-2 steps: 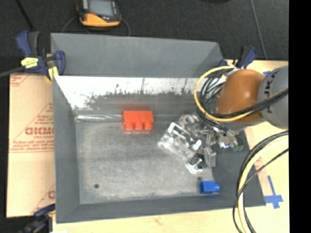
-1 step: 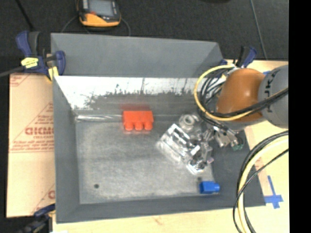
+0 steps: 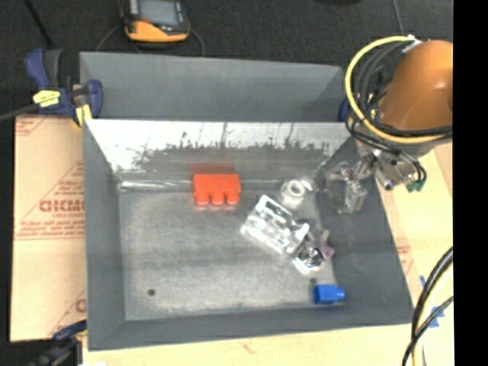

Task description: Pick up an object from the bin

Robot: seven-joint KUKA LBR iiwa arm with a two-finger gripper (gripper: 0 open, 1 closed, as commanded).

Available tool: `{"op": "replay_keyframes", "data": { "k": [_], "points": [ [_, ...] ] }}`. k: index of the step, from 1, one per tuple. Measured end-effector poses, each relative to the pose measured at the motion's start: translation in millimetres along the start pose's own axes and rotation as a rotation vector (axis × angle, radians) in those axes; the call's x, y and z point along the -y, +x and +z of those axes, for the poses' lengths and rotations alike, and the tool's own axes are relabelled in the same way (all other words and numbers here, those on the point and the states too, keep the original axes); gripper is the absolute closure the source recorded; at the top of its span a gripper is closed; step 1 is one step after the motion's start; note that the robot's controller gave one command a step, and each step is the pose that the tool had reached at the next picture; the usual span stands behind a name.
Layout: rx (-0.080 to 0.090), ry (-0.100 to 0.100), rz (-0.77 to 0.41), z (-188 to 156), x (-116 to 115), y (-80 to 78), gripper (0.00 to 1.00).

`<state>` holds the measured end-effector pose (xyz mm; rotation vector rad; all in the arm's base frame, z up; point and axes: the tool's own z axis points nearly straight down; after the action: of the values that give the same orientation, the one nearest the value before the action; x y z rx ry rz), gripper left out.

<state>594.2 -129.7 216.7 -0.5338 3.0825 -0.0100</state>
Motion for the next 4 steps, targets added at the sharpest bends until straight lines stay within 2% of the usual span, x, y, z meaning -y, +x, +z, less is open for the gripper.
{"op": "replay_keyframes", "data": {
  "k": [1,2,3,4],
  "points": [
    [-0.014,-0.012,0.11,91.5,-37.7,0.2,1.0],
    [-0.005,-0.004,0.14,61.7,-19.6,12.8,1.0],
    [-0.004,-0.005,0.245,100.2,-69.0,49.4,1.0],
    [-0.002,-0.003,0.223,10.2,-92.6,45.3,1.0]
  ]
}}
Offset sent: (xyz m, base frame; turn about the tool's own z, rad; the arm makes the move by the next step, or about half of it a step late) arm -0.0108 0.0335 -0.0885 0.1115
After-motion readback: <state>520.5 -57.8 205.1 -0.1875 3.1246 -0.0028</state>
